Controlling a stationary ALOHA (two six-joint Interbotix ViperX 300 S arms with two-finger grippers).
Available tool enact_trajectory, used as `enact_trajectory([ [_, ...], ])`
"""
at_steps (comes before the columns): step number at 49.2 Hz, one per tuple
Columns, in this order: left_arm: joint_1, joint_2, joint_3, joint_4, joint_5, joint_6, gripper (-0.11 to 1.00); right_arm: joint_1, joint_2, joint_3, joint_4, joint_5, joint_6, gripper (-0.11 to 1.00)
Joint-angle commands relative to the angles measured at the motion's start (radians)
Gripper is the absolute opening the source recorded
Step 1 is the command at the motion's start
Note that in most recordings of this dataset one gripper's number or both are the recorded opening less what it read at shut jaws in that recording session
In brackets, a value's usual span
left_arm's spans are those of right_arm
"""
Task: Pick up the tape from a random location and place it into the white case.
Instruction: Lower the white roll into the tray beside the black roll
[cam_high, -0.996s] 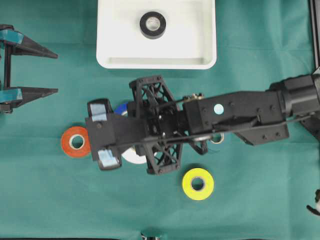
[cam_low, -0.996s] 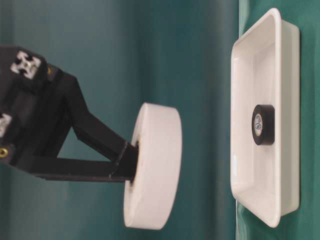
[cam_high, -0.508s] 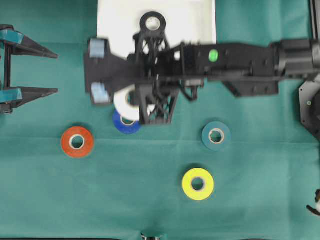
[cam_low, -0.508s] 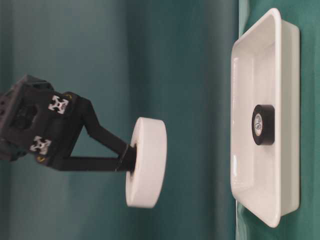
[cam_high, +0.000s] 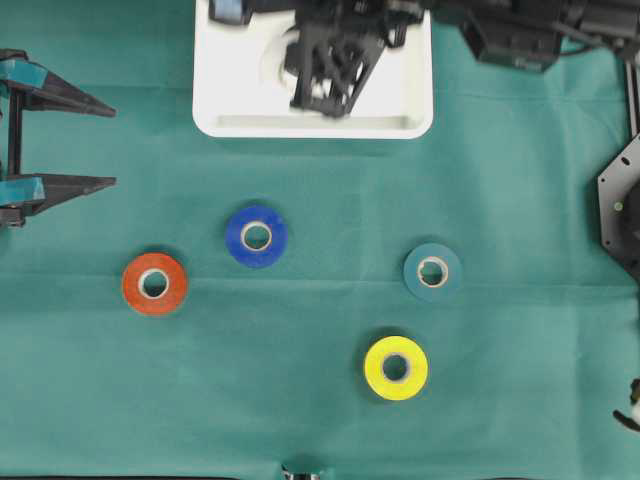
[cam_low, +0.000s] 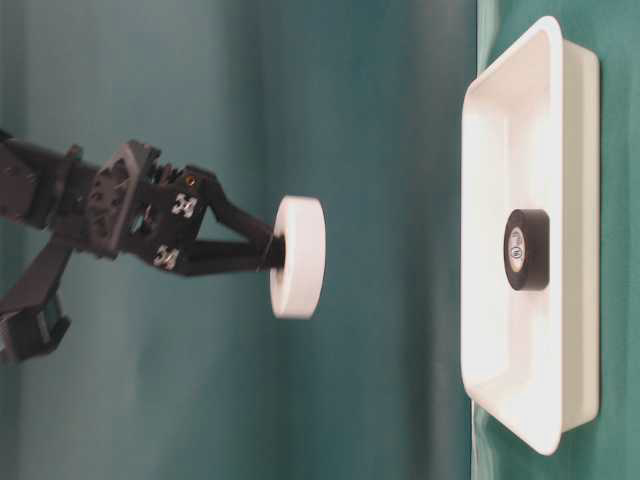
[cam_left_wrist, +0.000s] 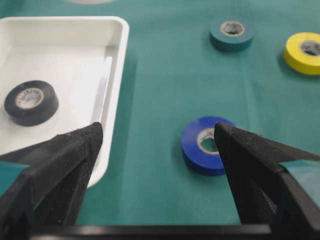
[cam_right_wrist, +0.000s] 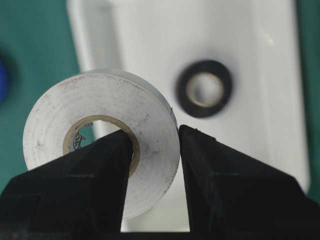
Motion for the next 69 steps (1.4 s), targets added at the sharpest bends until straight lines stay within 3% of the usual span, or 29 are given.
enact_trajectory([
  [1, 0.003, 0.006, -0.009, -0.002, 0.0, 0.0, 0.98, -0.041, -0.052, -0.002, -0.02, -0.009, 0.003, 0.33],
  [14, 0.003, 0.006, -0.008, -0.002, 0.0, 0.002, 0.98, -0.126, -0.075, 0.029, -0.035, -0.035, 0.005, 0.33],
  [33, 0.003, 0.006, -0.008, -0.002, 0.003, 0.002, 0.98, -0.143, -0.106, 0.083, -0.035, -0.052, 0.005, 0.33],
  [57, 0.003, 0.006, -0.008, -0.002, 0.005, 0.002, 0.98, -0.19, -0.253, 0.298, -0.035, -0.16, 0.023, 0.33],
  [69, 0.003, 0.005, -0.008, -0.002, 0.005, 0.002, 0.98, -0.189, -0.261, 0.313, -0.035, -0.179, 0.025, 0.33],
])
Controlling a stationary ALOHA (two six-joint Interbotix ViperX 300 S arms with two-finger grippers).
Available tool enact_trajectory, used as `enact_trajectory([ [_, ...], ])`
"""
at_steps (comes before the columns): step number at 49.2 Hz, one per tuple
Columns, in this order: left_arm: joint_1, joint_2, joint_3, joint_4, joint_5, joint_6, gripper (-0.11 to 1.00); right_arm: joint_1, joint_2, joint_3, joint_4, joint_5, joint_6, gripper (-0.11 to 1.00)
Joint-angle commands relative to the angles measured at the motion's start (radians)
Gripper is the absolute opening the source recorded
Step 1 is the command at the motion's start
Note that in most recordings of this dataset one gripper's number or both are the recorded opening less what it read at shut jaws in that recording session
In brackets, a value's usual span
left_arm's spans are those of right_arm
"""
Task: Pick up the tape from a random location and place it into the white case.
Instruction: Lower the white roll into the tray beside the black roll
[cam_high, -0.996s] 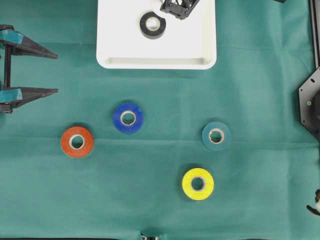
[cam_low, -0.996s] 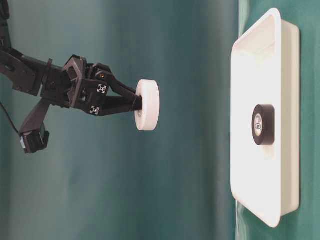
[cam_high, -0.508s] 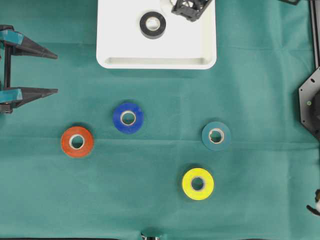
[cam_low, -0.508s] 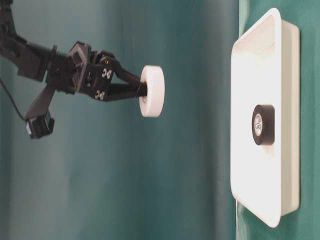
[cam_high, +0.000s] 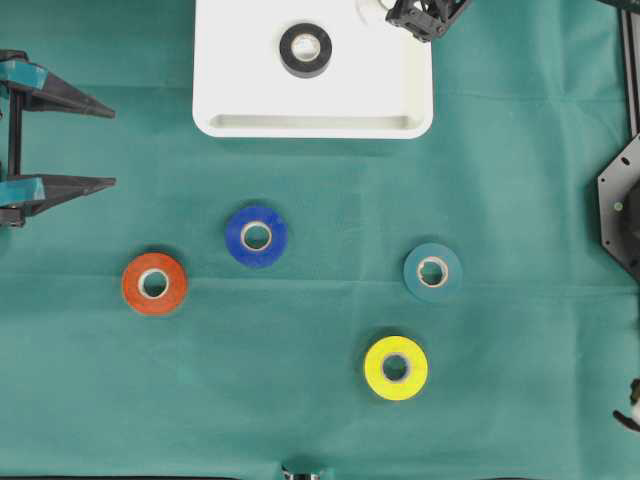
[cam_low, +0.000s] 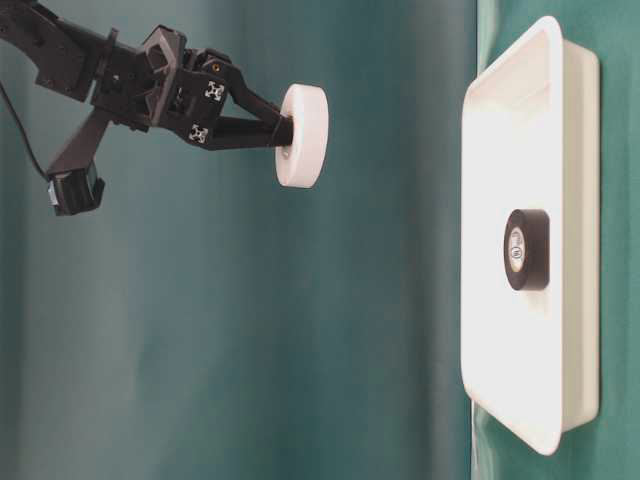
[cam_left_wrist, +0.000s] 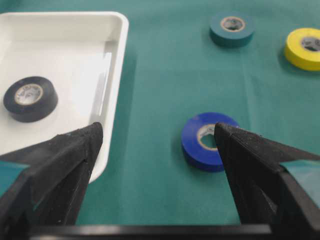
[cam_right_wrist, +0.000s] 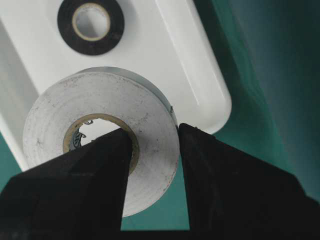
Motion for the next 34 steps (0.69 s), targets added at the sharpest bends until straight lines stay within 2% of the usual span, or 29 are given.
enact_trajectory([
  [1, 0.003, 0.008, -0.009, -0.002, -0.005, 0.002, 0.98, 0.002, -0.025, -0.011, -0.002, -0.012, 0.002, 0.33],
  [24, 0.003, 0.008, -0.009, -0.002, -0.005, 0.002, 0.98, 0.0, -0.017, -0.005, -0.002, -0.021, 0.002, 0.33],
  [34, 0.003, 0.008, -0.009, -0.002, -0.005, 0.002, 0.98, 0.002, 0.002, 0.041, 0.003, -0.075, 0.003, 0.33],
])
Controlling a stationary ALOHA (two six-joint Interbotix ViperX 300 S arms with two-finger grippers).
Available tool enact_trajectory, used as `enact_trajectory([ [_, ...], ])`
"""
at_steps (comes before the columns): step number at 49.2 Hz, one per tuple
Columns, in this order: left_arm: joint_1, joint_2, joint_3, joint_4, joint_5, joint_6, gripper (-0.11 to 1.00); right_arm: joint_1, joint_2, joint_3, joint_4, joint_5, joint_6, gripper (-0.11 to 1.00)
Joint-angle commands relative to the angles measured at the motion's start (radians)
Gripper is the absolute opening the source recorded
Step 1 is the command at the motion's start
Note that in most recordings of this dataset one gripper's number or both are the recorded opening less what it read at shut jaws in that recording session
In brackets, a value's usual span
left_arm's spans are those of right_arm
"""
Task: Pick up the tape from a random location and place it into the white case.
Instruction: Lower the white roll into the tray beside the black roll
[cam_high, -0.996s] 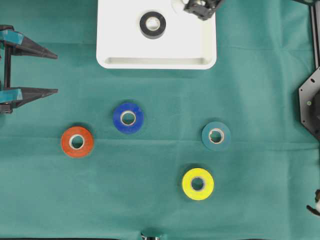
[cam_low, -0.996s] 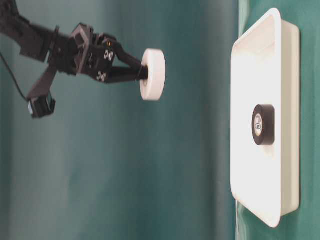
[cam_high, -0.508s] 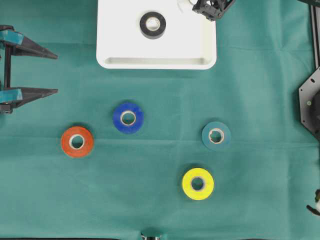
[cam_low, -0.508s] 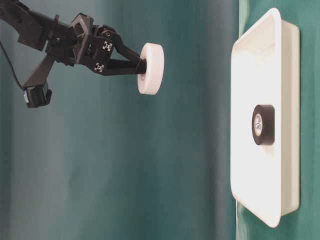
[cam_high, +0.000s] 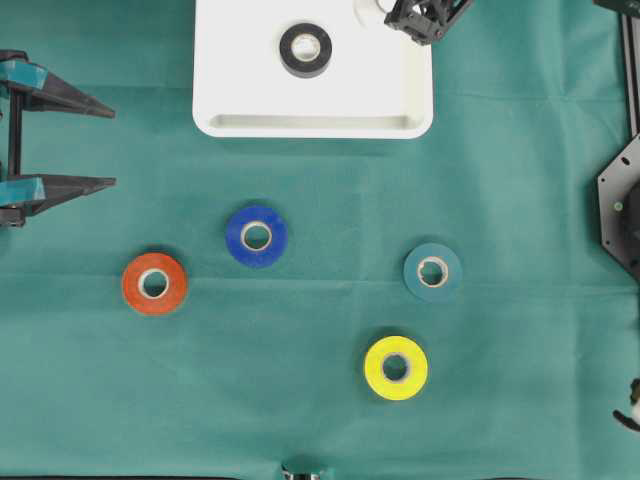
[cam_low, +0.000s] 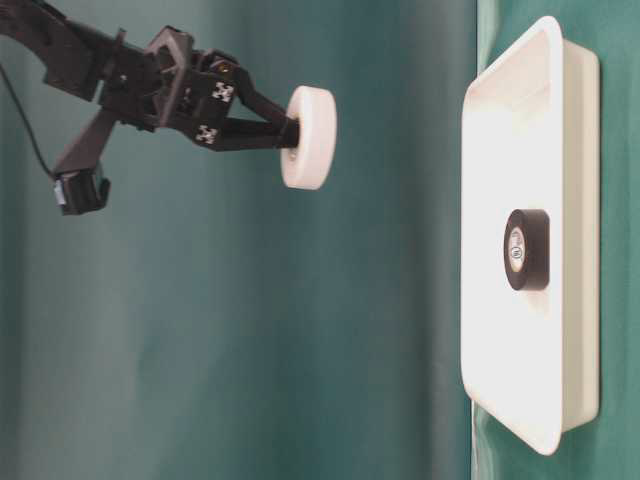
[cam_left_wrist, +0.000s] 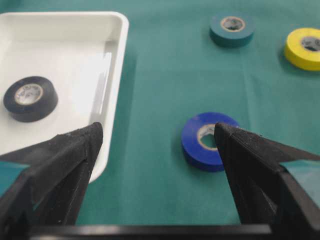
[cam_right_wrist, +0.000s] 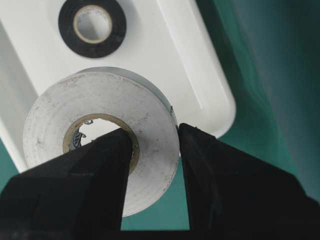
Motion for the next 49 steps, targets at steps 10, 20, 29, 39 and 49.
enact_trajectory([
  [10, 0.003, 0.006, -0.009, -0.002, -0.005, 0.002, 0.98, -0.009, 0.051, 0.081, -0.002, -0.137, 0.026, 0.33],
  [20, 0.003, 0.006, -0.009, -0.002, -0.005, 0.002, 0.98, -0.035, 0.112, 0.158, -0.003, -0.285, 0.032, 0.33],
  [29, 0.005, 0.006, -0.009, -0.002, -0.005, 0.002, 0.98, -0.061, 0.156, 0.21, -0.003, -0.393, 0.035, 0.33],
  [39, 0.003, 0.006, -0.009, -0.002, -0.005, 0.002, 0.98, -0.072, 0.198, 0.232, -0.002, -0.456, 0.052, 0.33],
  [49, 0.003, 0.006, -0.008, -0.002, -0.005, 0.002, 0.98, -0.072, 0.209, 0.232, -0.005, -0.46, 0.052, 0.33],
])
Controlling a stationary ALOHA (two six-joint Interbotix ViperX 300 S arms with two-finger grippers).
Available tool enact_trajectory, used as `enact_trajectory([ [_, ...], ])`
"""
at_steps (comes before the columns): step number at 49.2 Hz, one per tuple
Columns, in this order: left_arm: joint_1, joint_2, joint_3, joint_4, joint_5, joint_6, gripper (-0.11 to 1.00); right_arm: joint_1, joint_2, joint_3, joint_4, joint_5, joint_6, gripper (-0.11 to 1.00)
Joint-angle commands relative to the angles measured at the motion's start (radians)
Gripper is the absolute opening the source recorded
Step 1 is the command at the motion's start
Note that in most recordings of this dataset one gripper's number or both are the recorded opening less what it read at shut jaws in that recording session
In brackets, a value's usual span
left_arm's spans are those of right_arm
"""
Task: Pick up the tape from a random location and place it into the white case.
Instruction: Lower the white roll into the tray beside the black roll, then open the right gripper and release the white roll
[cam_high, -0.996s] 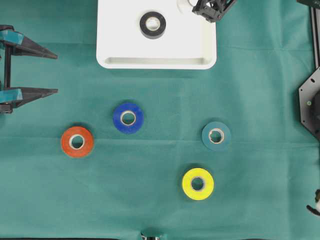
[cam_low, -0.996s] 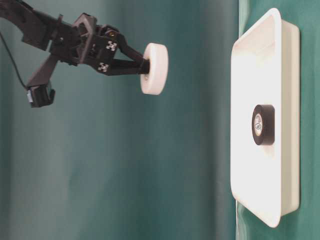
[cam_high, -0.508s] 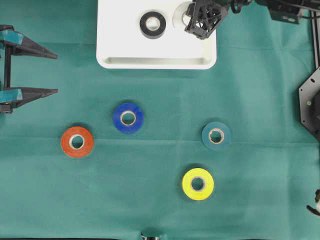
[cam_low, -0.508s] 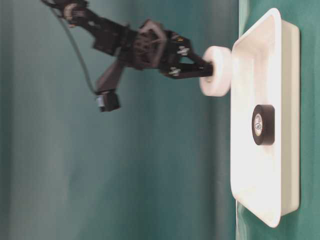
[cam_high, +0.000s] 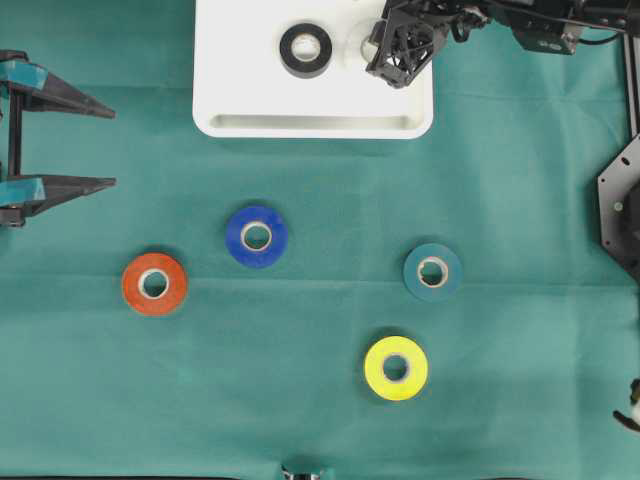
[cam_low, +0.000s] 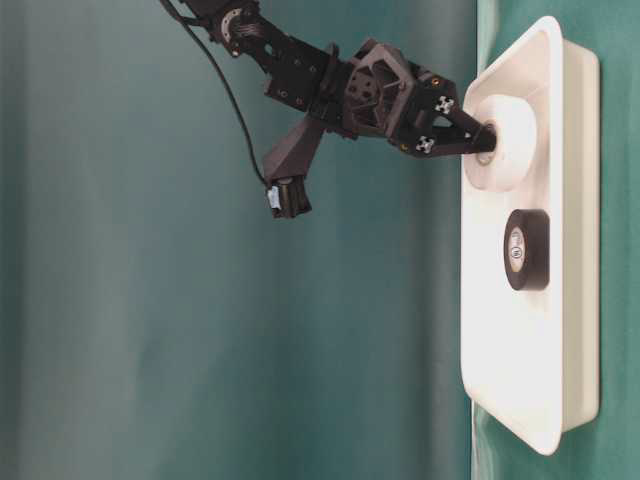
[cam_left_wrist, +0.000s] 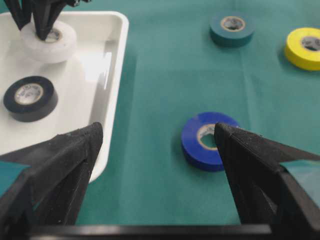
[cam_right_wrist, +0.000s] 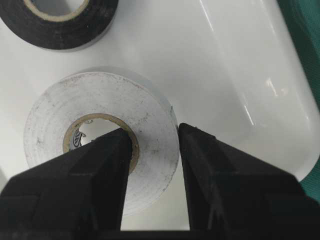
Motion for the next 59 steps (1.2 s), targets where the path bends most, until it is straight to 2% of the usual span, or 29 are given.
enact_trajectory([
  [1, 0.003, 0.006, -0.009, -0.002, -0.005, 0.002, 0.98, -0.002, -0.015, -0.011, -0.003, -0.008, 0.003, 0.33],
  [27, 0.003, 0.006, -0.009, -0.002, -0.005, 0.002, 0.98, -0.005, -0.015, -0.014, -0.005, -0.005, 0.003, 0.33],
  [29, 0.003, 0.006, -0.008, -0.002, -0.005, 0.002, 0.98, -0.005, -0.015, -0.014, -0.005, -0.005, 0.003, 0.38],
  [35, 0.003, 0.006, -0.008, -0.002, -0.005, 0.002, 0.98, -0.005, -0.015, -0.017, -0.005, -0.021, 0.0, 0.76],
  [39, 0.003, 0.006, -0.009, -0.002, -0.005, 0.002, 0.98, -0.005, -0.017, -0.02, -0.005, -0.028, 0.0, 0.9],
  [46, 0.003, 0.006, -0.008, -0.002, -0.005, 0.002, 0.98, -0.005, -0.025, -0.021, -0.005, -0.026, 0.0, 0.85],
  [59, 0.003, 0.005, -0.009, -0.002, -0.005, 0.002, 0.98, -0.003, -0.092, -0.028, -0.005, 0.002, 0.0, 0.86],
])
